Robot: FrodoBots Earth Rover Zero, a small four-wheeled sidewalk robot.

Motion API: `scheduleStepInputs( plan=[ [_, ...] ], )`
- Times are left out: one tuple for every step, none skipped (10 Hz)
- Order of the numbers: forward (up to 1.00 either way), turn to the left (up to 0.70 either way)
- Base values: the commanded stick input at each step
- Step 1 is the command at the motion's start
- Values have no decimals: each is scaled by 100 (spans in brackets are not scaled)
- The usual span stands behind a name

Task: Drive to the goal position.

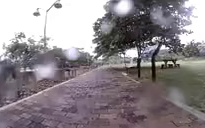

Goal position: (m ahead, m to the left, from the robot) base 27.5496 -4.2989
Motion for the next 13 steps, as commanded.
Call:
scheduleStepInputs(
  plan=[
    [70, 0],
    [70, 0],
    [70, 0],
    [70, 0],
    [70, 0],
    [70, 0],
    [70, 0],
    [70, 0],
    [70, 0],
    [70, 0],
    [70, 0],
    [70, 0],
    [70, 0]
  ],
)
